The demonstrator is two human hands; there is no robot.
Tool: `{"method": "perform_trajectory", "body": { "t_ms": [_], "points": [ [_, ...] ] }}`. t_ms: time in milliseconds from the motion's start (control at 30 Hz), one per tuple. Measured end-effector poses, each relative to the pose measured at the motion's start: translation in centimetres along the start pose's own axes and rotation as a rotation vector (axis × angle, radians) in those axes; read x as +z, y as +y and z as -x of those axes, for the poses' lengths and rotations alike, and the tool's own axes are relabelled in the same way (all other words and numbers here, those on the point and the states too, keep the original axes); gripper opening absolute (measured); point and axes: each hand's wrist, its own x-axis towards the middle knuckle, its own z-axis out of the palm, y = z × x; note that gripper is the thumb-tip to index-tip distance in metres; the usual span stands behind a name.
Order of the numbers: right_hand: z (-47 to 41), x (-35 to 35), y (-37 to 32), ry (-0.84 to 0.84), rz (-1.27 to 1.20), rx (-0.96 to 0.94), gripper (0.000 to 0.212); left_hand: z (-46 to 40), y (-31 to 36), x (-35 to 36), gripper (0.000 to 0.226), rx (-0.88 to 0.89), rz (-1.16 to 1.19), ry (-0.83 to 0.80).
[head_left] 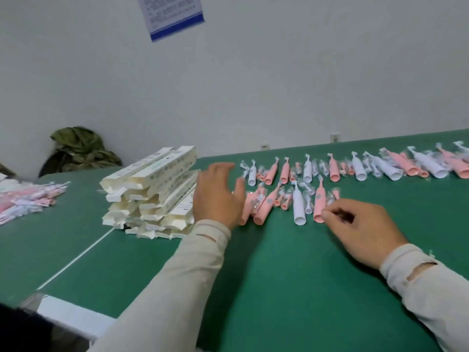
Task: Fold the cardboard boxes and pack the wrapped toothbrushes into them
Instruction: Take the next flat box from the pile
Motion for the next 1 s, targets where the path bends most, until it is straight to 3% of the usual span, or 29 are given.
{"method": "perform_trajectory", "body": {
  "t_ms": [100,167,233,367,600,800,900,1000],
  "points": [
    [0.1,0.2,0.1,0.0,-0.016,0.001,0.014,-5.0,-4.3,-3.7,0.054,-0.093,-0.422,0.016],
    [0.1,0.4,0.1,-0.014,-0.03,0.003,0.014,-6.9,-6.8,-5.3,0.062,-0.18,-0.714,-0.055],
    [0.2,0.5,0.0,-0.027,-0.044,-0.002,0.014,-7.9,-8.6,-6.3,0.061,-0.284,-0.85,-0.149],
    [0.1,0.2,0.2,-0.03,-0.057,0.009,0.013,-8.0,-9.7,-6.8,0.034,-0.432,-0.941,-0.33],
    [0.2,-0.2,0.0,-0.019,-0.078,0.009,0.013,-8.1,-11.0,-6.6,0.02,-0.339,-0.876,-0.221],
    [0.3,-0.2,0.0,-0.006,-0.08,0.022,0.013,-8.5,-9.9,-7.9,0.016,-0.317,-0.995,-0.209],
    [0.1,-0.4,-0.1,0.047,-0.095,0.001,0.012,-9.2,-8.4,-8.3,0.014,-0.262,-0.739,0.03],
    [-0.2,-0.6,-0.2,0.147,-0.156,-0.017,0.014,-8.5,-3.0,-7.0,0.019,-0.247,-0.1,0.215]
  ]
}}
